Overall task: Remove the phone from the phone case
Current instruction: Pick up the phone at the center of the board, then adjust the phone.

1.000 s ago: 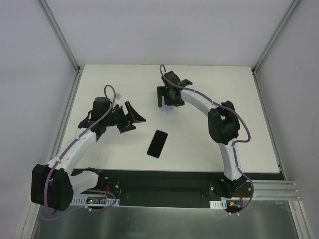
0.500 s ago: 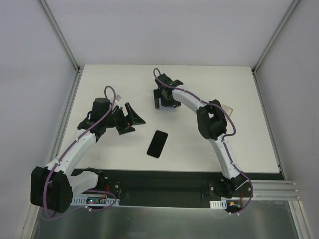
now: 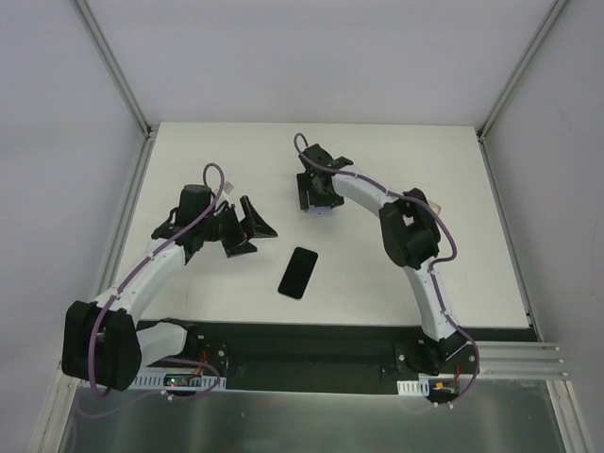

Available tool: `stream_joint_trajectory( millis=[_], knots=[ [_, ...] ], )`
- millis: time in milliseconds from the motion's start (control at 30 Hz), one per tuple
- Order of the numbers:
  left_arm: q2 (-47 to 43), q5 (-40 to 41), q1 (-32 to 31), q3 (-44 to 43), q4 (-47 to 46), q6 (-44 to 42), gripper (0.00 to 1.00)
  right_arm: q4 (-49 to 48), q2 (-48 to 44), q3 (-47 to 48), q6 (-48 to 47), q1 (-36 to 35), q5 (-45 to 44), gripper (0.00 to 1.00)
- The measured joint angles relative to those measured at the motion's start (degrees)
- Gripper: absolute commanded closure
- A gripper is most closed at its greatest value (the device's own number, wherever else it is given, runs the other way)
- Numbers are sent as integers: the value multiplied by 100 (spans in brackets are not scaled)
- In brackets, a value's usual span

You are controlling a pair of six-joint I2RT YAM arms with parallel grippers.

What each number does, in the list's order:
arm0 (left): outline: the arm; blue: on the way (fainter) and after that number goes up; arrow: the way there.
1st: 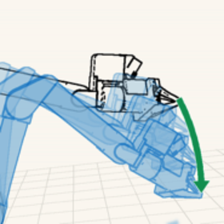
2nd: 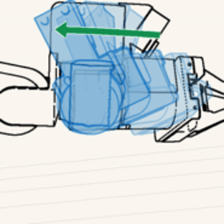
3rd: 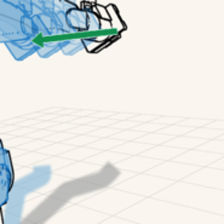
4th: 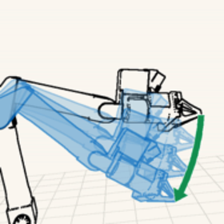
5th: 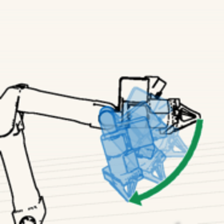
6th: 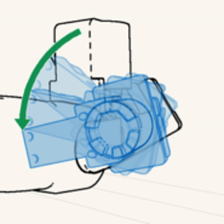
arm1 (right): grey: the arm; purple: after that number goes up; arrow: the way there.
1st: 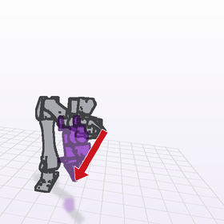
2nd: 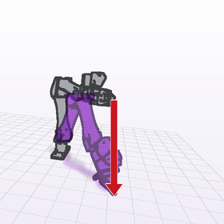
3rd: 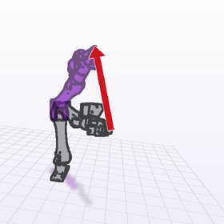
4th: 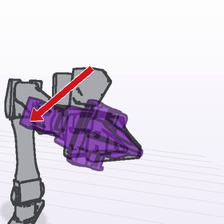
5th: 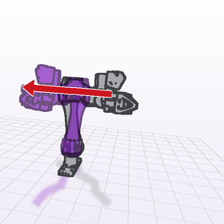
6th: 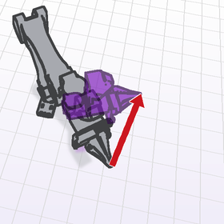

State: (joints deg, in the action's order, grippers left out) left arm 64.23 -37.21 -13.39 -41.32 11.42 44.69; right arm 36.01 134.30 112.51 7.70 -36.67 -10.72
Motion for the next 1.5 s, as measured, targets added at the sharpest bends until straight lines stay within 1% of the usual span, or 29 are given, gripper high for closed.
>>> stream_joint_trajectory(
  millis=[33, 67, 200, 267, 367, 433, 567, 700, 833, 1033, 1133, 1167, 1233, 1267, 1300, 1333, 1367, 1400, 1467, 1500],
  knots=[
    [94, -22, 9, -7, -4, -11, 10, -79, -131, -216, -48, 9, 59, 87],
    [238, -70, 46, -28, -15, -22, 10, -157, -280, -450, -81, 15, 133, 87],
    [1130, -326, 164, -262, -155, 17, 11, -446, -1108, -1620, -114, 57, 632, 87],
    [1512, -431, 186, -393, -297, 116, 12, -702, -1703, -2365, -39, 68, 966, 87],
    [2011, -601, 186, -577, -645, 367, 13, -1132, -2697, -3545, 155, 66, 1513, 88],
    [2299, -743, 186, -669, -953, 564, 12, -1360, -3198, -4127, 308, 61, 1827, 91],
    [2680, -957, 175, -728, -1539, 868, 12, -1843, -3838, -4957, 660, 15, 2422, 92],
    [2949, -1189, 94, -728, -2044, 1165, 13, -2166, -4142, -5401, 944, -59, 2754, 94],
    [3215, -1349, -131, -726, -2439, 1403, 13, -2413, -4166, -5427, 1152, -70, 2964, 94],
    [3576, -1493, -356, -730, -2643, 1556, 13, -2693, -4166, -5423, 1335, -79, 3130, 94],
    [3716, -1510, -367, -730, -2671, 1602, 16, -2741, -4166, -5421, 1401, -90, 3182, 95],
    [3740, -1513, -367, -734, -2671, 1611, 19, -2752, -4166, -5421, 1419, -101, 3195, 94],
    [3779, -1515, -367, -780, -2671, 1633, 24, -2765, -4166, -5414, 1438, -116, 3226, 94],
    [3801, -1515, -369, -824, -2675, 1641, 30, -2767, -4166, -5410, 1440, -127, 3230, 94],
    [3836, -1515, -378, -885, -2684, 1650, 33, -2767, -4166, -5401, 1445, -138, 3244, 93],
    [3880, -1515, -389, -960, -2710, 1665, 37, -2774, -4166, -5401, 1447, -146, 3257, 90],
    [3941, -1515, -396, -1036, -2726, 1690, 51, -2771, -4166, -5399, 1458, -162, 3261, 88],
    [4006, -1521, -404, -1108, -2739, 1711, 59, -2769, -4166, -5399, 1456, -168, 3261, 86],
    [4157, -1523, -428, -1257, -2758, 1757, 76, -2743, -4168, -5392, 1438, -179, 3237, 76],
    [4245, -1521, -448, -1344, -2743, 1770, 91, -2717, -4168, -5381, 1419, -184, 3215, 71]
  ],
)
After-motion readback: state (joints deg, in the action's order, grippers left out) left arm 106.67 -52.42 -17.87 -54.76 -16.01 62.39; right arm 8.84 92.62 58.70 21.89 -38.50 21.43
